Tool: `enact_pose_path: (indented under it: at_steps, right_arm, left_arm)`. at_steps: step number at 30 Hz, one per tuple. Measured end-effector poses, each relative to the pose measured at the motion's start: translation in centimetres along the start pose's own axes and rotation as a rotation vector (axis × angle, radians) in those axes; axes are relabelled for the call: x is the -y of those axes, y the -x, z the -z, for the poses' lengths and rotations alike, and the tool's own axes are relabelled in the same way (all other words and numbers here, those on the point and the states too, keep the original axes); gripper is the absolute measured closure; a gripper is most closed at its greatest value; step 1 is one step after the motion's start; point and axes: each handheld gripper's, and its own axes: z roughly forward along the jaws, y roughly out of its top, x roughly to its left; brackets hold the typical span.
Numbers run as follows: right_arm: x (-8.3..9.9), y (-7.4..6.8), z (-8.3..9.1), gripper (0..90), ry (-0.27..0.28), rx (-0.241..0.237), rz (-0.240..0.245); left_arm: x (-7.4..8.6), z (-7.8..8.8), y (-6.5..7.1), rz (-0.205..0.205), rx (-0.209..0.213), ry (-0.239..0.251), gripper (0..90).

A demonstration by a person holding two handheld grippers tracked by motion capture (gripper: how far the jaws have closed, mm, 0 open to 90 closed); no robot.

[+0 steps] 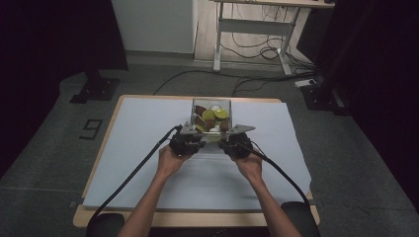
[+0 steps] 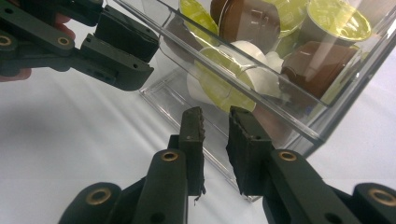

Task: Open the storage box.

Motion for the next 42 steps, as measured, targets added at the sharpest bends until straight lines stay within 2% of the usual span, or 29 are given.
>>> enact_pose_path:
  at_steps: [3,8,16,22,34,42]
  right_arm:
    - [-0.1,-0.1,-0.3,76.2,0.0,0.021,0.002]
    - [-0.2,0.1,-0.7,76.6,0.006,0.042,-0.028]
    - [-0.2,0.4,-1.2,78.4,0.027,0.005,-0.062]
    - [-0.3,0.3,-1.3,79.2,0.032,-0.008,-0.067]
    - [-0.2,0.1,-1.1,79.3,0.037,-0.012,-0.041]
    - [0.2,-0.1,-0.7,79.2,0.041,-0.051,-0.033]
  left_arm:
    - [-0.1,0.0,0.0,0.0,-0.003,0.005,68.9]
    - [-0.2,-0.2,0.0,-0.005,-0.006,0.007,70.0]
    - [-0.2,-0.6,0.1,0.0,0.001,0.016,71.0]
    - [-0.2,-0.6,0.2,-0.001,0.002,0.023,71.7]
    - [-0.2,-0.4,0.6,-0.018,-0.021,0.017,74.3]
    - [0.4,0.0,0.8,-0.007,0.016,0.036,74.3]
